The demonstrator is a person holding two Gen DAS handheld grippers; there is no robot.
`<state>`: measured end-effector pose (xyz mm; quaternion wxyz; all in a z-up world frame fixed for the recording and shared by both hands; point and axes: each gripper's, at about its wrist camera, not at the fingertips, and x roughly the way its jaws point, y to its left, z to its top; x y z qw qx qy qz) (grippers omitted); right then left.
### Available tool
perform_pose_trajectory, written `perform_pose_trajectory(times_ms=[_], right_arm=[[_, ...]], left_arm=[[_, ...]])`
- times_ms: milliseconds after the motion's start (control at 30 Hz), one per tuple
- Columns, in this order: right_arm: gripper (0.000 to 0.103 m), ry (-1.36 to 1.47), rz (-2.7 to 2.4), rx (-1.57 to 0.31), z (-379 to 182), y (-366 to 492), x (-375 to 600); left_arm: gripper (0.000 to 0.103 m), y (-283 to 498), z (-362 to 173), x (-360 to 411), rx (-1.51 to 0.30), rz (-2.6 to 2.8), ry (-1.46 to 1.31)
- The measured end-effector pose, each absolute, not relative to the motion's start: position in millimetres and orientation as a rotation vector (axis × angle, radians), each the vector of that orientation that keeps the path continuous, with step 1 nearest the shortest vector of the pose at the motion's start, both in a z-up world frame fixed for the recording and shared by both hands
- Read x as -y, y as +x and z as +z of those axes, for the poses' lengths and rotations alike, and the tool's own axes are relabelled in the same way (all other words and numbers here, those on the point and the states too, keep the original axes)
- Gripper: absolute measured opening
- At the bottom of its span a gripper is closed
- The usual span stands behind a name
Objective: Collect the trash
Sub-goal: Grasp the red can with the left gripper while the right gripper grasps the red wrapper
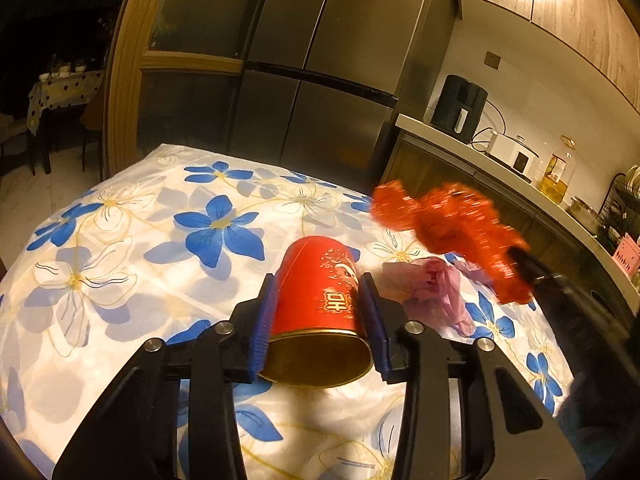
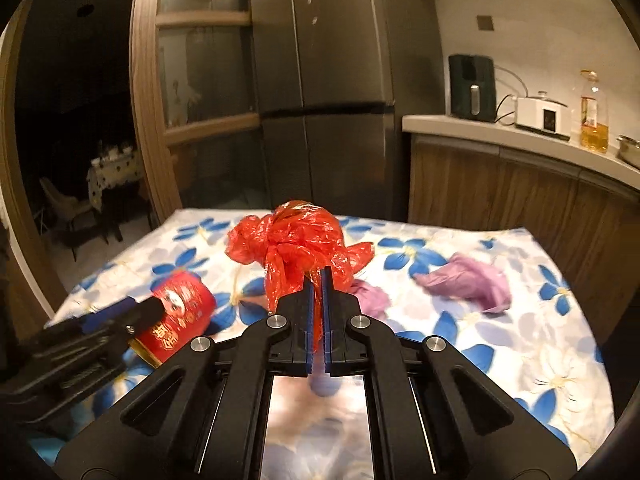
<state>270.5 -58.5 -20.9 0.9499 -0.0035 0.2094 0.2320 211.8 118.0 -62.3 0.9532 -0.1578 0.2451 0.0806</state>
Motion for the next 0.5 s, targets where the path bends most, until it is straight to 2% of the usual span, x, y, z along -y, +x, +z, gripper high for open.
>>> perform_pose_trajectory(times_ms=[100, 200, 233, 267, 300, 500], right_arm=[[0.003, 0.011, 0.465, -0.408, -12.4, 256.7, 71.7], [0.003, 0.021, 0.461, -0.399, -8.7, 246.3, 80.9], [0.003, 0.024, 0.458, -0.399, -8.4, 243.6, 82.7], [0.003, 0.027, 0.457, -0.400, -7.6, 242.4, 85.2], [0.003, 0.031, 0.453, -0.401, -7.0, 239.7, 88.8], [0.003, 0.052, 0.447, -0.403, -5.9, 232.8, 99.8]], left_arm=[[0.036, 207.7, -61.5, -114.4, -0.500, 0.161, -0.301], [0.037, 206.2, -63.0, -111.0, -0.507, 0.168, -0.278], [0.039, 206.5, -63.8, -110.9, -0.508, 0.170, -0.275], [0.056, 206.9, -64.3, -110.5, -0.513, 0.170, -0.276], [0.066, 209.4, -66.5, -111.2, -0.529, 0.168, -0.281], [0.068, 220.8, -76.9, -109.2, -0.594, 0.150, -0.276]])
